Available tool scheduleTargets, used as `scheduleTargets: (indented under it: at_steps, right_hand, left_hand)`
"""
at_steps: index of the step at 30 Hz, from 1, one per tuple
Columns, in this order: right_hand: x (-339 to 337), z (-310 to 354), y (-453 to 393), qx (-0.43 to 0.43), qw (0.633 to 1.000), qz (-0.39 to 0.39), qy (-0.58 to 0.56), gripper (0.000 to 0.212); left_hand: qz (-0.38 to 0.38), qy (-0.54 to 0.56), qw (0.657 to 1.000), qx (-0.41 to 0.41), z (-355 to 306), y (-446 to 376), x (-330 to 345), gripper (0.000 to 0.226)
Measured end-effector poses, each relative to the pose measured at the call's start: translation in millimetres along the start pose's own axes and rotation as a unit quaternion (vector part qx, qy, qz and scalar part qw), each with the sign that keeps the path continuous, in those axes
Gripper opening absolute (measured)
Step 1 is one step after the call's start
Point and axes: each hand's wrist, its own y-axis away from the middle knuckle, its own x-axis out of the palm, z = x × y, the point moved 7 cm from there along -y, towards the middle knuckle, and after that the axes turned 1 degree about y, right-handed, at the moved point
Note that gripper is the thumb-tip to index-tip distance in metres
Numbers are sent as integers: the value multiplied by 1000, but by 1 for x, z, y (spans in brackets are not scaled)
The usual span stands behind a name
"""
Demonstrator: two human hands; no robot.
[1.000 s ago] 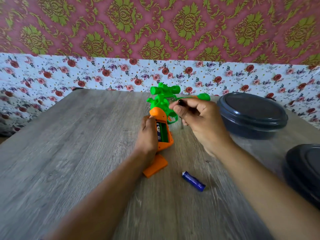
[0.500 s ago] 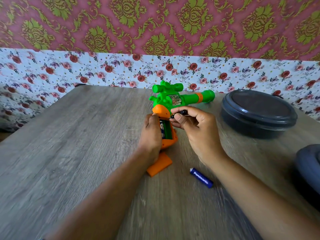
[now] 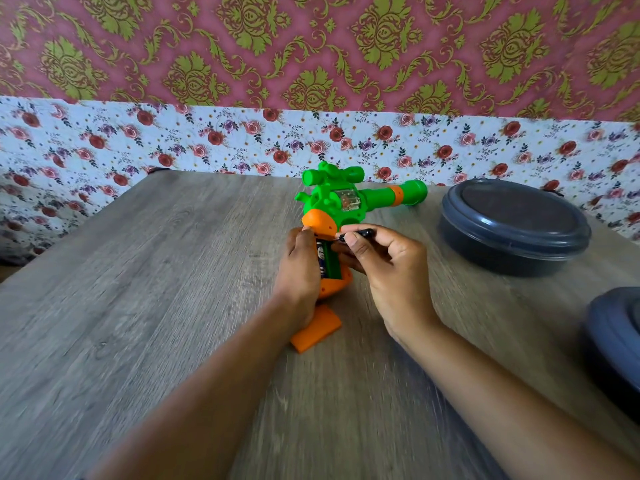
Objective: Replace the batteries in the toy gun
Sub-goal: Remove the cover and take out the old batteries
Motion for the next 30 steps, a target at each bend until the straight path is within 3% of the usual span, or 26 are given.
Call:
scheduleTargets:
  at_steps: [8,11,19,30]
  right_hand:
    - [-1,5,-12,-23,995,27,96,8]
    - [2,4,-26,-5,988,59,142,16]
    - [21,11,-48,74,974,154,147,7]
    - [20,10,-51,92,976,134,143,9]
  left_hand:
    - [-10,-18,1000,16,-1,-1,-1,25]
    - [-9,-27,999,28,-2,0,1,23]
    - [11,16,1000,9,-1,-3,1,28]
    - [21,20,1000,5,-3,-1,1,25]
